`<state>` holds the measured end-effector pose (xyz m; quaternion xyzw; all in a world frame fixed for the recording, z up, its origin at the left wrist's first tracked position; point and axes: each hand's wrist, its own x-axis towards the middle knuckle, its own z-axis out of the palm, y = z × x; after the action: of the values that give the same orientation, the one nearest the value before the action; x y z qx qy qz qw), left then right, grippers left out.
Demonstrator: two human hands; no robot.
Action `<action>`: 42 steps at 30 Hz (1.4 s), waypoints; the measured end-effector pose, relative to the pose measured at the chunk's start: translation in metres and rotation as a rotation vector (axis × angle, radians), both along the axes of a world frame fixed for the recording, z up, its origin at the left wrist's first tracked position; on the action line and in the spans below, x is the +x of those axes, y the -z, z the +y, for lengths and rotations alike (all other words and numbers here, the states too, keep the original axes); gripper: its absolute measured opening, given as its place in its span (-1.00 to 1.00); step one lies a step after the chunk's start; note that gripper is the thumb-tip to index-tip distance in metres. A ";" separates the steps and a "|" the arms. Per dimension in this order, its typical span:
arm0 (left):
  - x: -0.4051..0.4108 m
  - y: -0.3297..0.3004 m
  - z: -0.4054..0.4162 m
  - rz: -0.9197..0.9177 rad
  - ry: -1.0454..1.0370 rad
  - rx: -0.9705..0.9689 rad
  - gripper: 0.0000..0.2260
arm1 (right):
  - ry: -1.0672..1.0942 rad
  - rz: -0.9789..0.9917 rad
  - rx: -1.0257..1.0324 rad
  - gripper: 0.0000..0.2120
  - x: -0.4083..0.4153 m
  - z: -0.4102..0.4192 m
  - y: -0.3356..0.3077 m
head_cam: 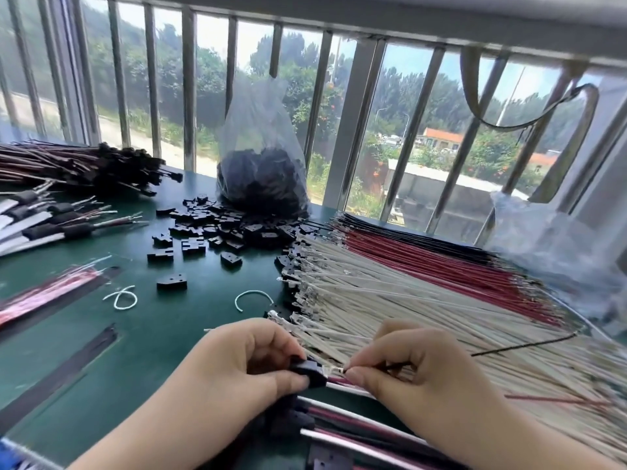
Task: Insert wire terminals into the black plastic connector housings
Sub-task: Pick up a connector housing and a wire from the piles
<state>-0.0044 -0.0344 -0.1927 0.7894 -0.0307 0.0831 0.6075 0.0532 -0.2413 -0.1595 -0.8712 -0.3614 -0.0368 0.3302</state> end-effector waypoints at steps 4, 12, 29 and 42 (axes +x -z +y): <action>-0.002 -0.002 -0.001 0.011 0.008 -0.021 -0.75 | -0.053 0.040 0.010 -0.95 0.000 0.000 -0.001; -0.006 -0.006 -0.003 0.000 -0.017 -0.013 -0.76 | -0.117 -0.159 -0.013 -0.85 -0.003 0.002 -0.001; -0.007 -0.012 -0.008 0.011 -0.020 -0.180 -0.79 | -0.130 0.064 0.081 -0.91 0.002 0.006 -0.006; -0.006 -0.007 -0.011 -0.054 -0.023 -0.134 -0.85 | -0.138 -0.132 0.109 -0.95 -0.005 0.011 0.003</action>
<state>-0.0106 -0.0452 -0.1855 0.7448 -0.0326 0.1132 0.6568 0.0483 -0.2298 -0.1621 -0.8208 -0.4387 -0.0908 0.3542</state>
